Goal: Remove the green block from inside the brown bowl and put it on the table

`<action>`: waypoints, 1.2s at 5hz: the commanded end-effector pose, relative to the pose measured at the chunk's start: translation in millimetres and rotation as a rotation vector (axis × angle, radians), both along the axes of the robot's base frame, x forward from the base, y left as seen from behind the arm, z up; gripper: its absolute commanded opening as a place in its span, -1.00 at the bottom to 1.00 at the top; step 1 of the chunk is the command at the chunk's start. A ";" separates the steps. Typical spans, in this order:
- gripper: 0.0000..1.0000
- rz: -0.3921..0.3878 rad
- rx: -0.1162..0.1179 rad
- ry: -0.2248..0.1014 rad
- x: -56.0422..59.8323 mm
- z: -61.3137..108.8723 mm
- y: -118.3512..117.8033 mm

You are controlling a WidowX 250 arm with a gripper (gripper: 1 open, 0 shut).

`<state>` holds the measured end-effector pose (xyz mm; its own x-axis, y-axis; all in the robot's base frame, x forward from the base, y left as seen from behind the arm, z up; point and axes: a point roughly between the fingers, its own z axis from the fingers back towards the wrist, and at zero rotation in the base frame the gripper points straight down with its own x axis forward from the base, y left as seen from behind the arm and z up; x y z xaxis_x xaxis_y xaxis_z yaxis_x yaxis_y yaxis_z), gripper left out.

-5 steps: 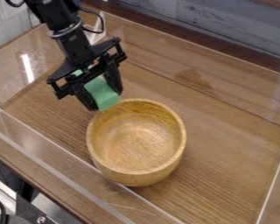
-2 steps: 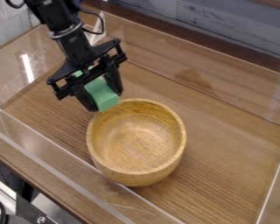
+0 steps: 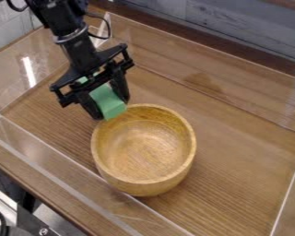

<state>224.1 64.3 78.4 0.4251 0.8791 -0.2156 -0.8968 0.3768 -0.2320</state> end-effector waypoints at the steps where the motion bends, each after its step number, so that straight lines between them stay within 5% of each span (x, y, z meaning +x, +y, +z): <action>1: 1.00 -0.016 0.033 -0.046 12.9 9.8 4.6; 6: 1.00 -0.124 0.056 -0.031 38.3 14.4 -14.6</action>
